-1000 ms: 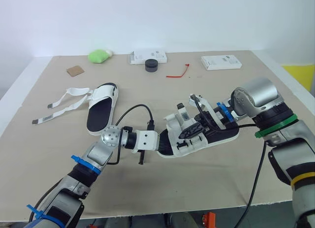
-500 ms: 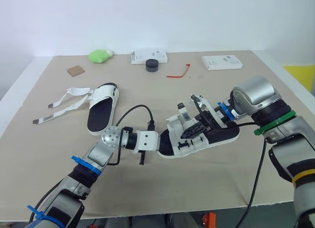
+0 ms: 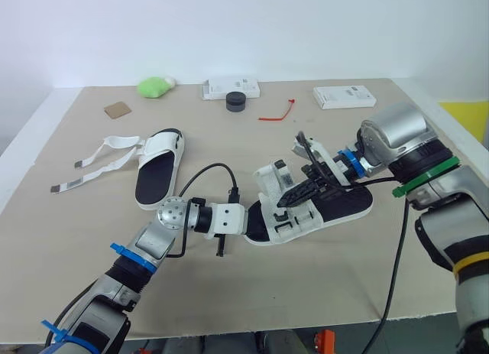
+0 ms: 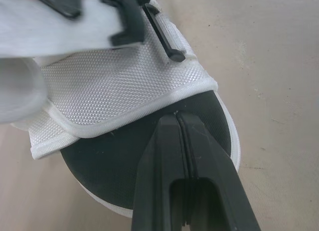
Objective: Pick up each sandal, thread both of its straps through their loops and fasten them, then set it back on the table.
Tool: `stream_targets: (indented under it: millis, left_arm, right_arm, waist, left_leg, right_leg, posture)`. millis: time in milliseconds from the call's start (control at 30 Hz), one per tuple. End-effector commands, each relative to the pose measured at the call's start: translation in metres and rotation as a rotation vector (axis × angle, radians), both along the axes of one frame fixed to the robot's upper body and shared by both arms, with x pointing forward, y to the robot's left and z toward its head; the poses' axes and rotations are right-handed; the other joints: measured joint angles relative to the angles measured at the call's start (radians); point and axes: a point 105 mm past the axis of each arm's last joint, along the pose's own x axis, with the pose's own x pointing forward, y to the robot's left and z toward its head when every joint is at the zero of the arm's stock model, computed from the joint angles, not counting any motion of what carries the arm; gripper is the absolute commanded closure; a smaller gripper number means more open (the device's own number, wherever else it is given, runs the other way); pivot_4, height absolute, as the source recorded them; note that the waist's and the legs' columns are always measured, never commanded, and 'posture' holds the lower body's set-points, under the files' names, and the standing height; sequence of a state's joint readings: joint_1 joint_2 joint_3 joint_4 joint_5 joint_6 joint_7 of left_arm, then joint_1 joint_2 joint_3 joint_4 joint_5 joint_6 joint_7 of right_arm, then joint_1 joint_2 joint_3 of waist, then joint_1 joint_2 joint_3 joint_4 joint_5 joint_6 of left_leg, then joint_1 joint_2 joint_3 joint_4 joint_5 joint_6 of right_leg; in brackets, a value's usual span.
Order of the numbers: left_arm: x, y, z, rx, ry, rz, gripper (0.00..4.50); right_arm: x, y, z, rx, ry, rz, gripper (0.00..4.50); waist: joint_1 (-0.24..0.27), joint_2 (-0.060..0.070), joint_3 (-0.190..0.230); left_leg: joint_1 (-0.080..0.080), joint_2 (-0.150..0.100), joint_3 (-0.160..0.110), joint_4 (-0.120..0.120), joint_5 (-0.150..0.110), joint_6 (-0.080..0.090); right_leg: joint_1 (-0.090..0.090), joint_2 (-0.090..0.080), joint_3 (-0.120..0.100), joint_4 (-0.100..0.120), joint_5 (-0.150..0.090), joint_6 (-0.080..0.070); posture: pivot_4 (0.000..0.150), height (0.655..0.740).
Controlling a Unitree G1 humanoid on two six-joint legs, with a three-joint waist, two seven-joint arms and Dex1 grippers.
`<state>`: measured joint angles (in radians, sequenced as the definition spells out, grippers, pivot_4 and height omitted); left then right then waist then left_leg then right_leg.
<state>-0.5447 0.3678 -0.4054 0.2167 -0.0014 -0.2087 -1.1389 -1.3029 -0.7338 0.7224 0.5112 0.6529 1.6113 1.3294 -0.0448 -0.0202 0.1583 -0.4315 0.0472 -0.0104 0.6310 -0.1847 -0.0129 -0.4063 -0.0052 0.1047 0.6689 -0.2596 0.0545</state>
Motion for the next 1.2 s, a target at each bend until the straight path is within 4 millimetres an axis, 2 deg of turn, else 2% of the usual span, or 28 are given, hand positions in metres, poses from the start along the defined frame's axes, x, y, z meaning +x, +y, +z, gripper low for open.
stream_targets:
  millis: [33,167,433,633,833,1200]
  left_arm:
    - [-0.011,-0.001,-0.029,0.086,0.080,-0.016,4.50]
    - [-0.012,-0.001,-0.029,0.086,0.083,-0.017,4.50]
    - [-0.012,0.001,-0.030,0.094,0.083,-0.019,4.50]
    - [-0.014,0.001,-0.031,0.092,0.084,-0.018,4.50]
    - [-0.012,0.002,-0.031,0.091,0.085,-0.008,4.50]
    - [-0.010,0.000,-0.031,0.090,0.089,-0.011,4.50]
  right_arm:
    - [-0.004,-0.003,-0.005,-0.011,0.010,0.004,4.44]
    - [0.001,-0.012,-0.018,-0.052,0.007,-0.041,4.44]
    - [0.017,-0.004,-0.004,-0.027,-0.054,-0.059,4.44]
    - [0.021,-0.001,0.001,-0.022,-0.075,-0.053,4.44]
    - [0.012,-0.004,-0.006,-0.033,-0.034,-0.034,4.44]
    - [-0.004,0.002,-0.003,0.019,0.022,0.015,4.44]
  waist:
    - [0.000,0.000,0.000]
    - [0.000,0.000,0.000]
    - [-0.001,0.000,0.000]
    - [-0.001,0.000,0.000]
    - [-0.001,0.001,0.000]
    - [0.000,0.001,0.000]
  left_leg:
    - [0.000,0.000,0.000,0.000,0.000,0.000]
    - [0.000,0.000,0.000,0.000,0.000,0.000]
    - [0.000,0.000,0.000,0.002,0.000,0.000]
    - [0.000,0.000,0.000,0.002,0.000,0.000]
    - [0.000,0.000,0.000,0.002,0.000,0.000]
    - [0.000,0.000,-0.001,0.003,0.000,0.000]
  right_leg:
    - [0.000,0.000,0.000,0.000,0.000,0.000]
    - [0.000,0.000,0.000,0.000,0.000,0.000]
    - [0.000,0.000,0.000,0.002,0.000,0.000]
    - [0.000,0.000,0.000,0.003,0.000,0.000]
    - [0.000,0.000,0.000,0.004,0.000,0.000]
    - [0.000,0.000,0.000,0.004,-0.001,0.000]
  posture:
    - [0.150,0.7400]
    - [0.150,0.7400]
    - [0.150,0.7400]
    - [0.150,0.7400]
    - [0.150,0.7400]
    - [0.150,0.7400]
